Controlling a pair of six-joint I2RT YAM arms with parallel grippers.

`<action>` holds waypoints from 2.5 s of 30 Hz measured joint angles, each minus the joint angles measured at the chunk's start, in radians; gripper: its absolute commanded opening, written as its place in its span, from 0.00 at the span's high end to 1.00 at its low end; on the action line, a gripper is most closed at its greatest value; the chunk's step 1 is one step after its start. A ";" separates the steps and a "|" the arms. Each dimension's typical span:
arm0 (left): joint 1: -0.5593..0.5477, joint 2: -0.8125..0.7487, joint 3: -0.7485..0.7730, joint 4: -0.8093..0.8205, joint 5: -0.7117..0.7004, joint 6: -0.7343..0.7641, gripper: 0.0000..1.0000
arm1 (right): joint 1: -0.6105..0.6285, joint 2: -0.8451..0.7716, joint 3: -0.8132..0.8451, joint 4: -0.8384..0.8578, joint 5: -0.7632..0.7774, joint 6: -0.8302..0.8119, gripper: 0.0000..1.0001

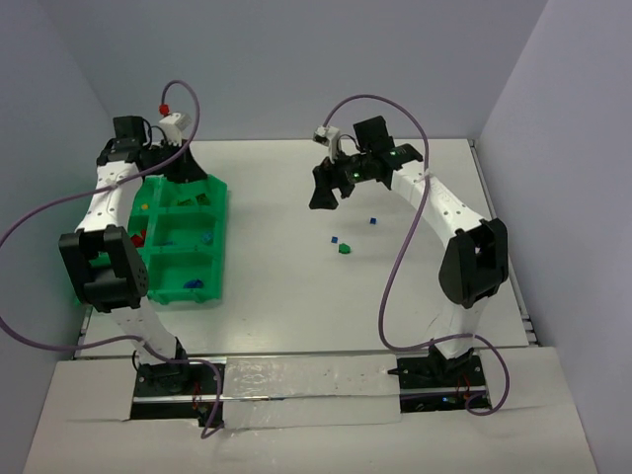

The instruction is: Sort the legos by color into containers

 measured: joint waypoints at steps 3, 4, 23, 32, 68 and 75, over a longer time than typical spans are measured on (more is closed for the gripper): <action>0.047 -0.002 -0.047 0.035 -0.188 -0.033 1.00 | -0.027 0.000 -0.023 -0.016 0.027 0.001 0.14; 0.055 0.001 -0.056 0.035 -0.237 -0.040 1.00 | -0.033 0.000 -0.027 -0.016 0.034 0.001 0.14; 0.051 0.135 -0.024 0.082 -0.621 -0.092 0.50 | -0.056 0.000 -0.039 -0.020 0.104 -0.014 0.14; 0.049 0.135 -0.019 0.106 -0.509 -0.073 0.52 | -0.088 0.000 -0.078 -0.018 0.115 -0.006 0.14; -0.732 0.240 -0.141 0.237 0.135 0.490 0.52 | -0.477 -0.159 -0.341 -0.001 0.158 0.150 0.16; -0.755 0.299 -0.108 0.257 0.070 0.503 0.47 | -0.477 -0.176 -0.361 0.019 0.149 0.187 0.16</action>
